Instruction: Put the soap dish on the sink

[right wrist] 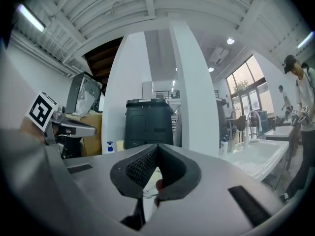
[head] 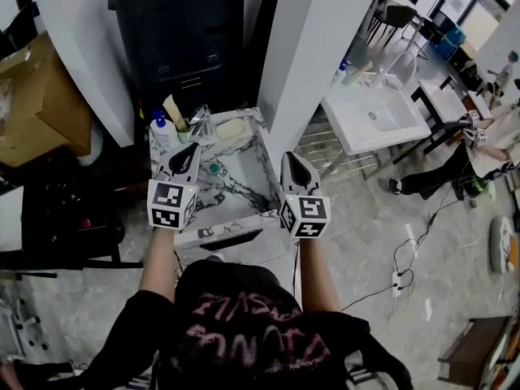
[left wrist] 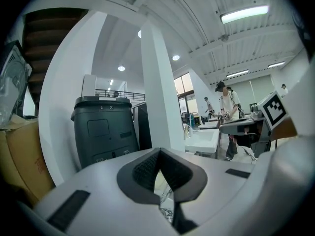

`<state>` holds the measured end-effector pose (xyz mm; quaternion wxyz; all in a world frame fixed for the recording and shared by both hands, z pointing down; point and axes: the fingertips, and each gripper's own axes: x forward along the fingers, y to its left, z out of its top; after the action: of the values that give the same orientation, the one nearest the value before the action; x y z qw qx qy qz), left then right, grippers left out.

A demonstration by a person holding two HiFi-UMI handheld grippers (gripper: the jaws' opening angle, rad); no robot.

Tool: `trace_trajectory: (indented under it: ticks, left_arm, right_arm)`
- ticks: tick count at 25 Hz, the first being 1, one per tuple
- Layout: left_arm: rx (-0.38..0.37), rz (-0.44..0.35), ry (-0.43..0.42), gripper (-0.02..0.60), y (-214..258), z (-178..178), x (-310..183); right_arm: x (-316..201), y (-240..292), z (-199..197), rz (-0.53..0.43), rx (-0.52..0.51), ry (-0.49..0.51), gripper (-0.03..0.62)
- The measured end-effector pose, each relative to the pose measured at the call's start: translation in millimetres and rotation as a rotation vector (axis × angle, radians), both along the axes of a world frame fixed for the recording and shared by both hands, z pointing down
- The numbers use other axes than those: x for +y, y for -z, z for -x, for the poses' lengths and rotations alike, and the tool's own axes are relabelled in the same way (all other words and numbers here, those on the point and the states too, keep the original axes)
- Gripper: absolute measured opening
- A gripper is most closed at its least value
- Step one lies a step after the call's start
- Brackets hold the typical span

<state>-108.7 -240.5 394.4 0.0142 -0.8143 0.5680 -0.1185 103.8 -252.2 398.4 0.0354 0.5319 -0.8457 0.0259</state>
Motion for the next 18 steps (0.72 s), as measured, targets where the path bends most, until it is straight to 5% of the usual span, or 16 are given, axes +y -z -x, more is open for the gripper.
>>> trace_trajectory:
  ticks: [18]
  left_arm:
    - [0.034,-0.019,0.021,0.014,2.1,1.5,12.1]
  right_arm:
    - [8.2,5.4,-18.0,-0.006,-0.001,-0.008,0.014]
